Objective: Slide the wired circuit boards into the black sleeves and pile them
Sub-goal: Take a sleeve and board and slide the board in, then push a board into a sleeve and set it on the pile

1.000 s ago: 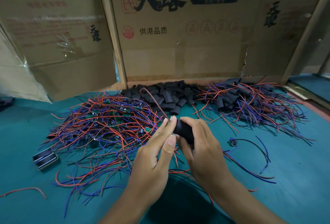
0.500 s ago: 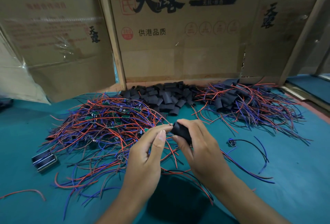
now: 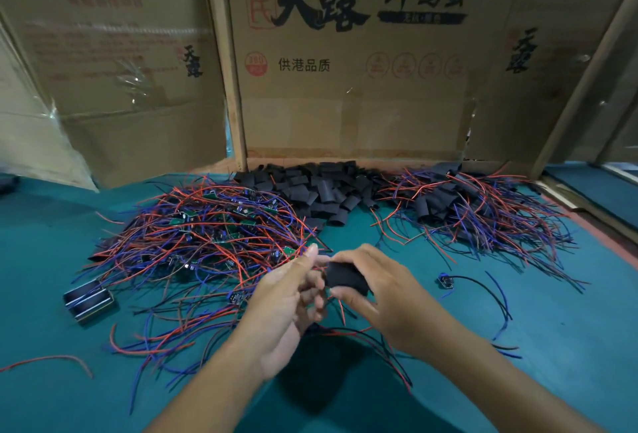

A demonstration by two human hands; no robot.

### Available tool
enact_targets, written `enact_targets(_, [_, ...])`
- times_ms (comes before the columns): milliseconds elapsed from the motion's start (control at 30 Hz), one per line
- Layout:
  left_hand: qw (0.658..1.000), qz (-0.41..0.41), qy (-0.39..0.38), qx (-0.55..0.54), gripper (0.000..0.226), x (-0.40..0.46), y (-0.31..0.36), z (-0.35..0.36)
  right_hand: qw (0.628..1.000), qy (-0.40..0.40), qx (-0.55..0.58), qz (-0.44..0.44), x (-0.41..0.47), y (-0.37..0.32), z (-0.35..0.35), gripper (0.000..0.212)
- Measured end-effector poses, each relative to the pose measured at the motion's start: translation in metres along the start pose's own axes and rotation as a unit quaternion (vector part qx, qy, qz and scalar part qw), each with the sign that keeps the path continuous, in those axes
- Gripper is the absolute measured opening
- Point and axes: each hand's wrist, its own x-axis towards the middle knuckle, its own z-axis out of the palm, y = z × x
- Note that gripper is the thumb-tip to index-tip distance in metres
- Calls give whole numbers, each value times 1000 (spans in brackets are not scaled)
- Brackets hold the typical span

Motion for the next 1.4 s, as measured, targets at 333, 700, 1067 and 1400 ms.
enact_targets(333, [997, 51, 40, -47, 13, 3, 0, -1, 986, -12, 147, 74, 10, -5, -11, 18])
enact_targets(700, [877, 269, 77, 390, 27, 14, -2, -27, 931, 97, 195, 293, 78, 102, -91, 8])
enact_targets(1067, [549, 473, 147, 673, 24, 20, 7, -43, 931, 63, -264, 245, 149, 162, -78, 20])
enact_targets(1400, [524, 473, 219, 674, 23, 21, 25, -62, 924, -226, -151, 269, 173, 143, 35, 75])
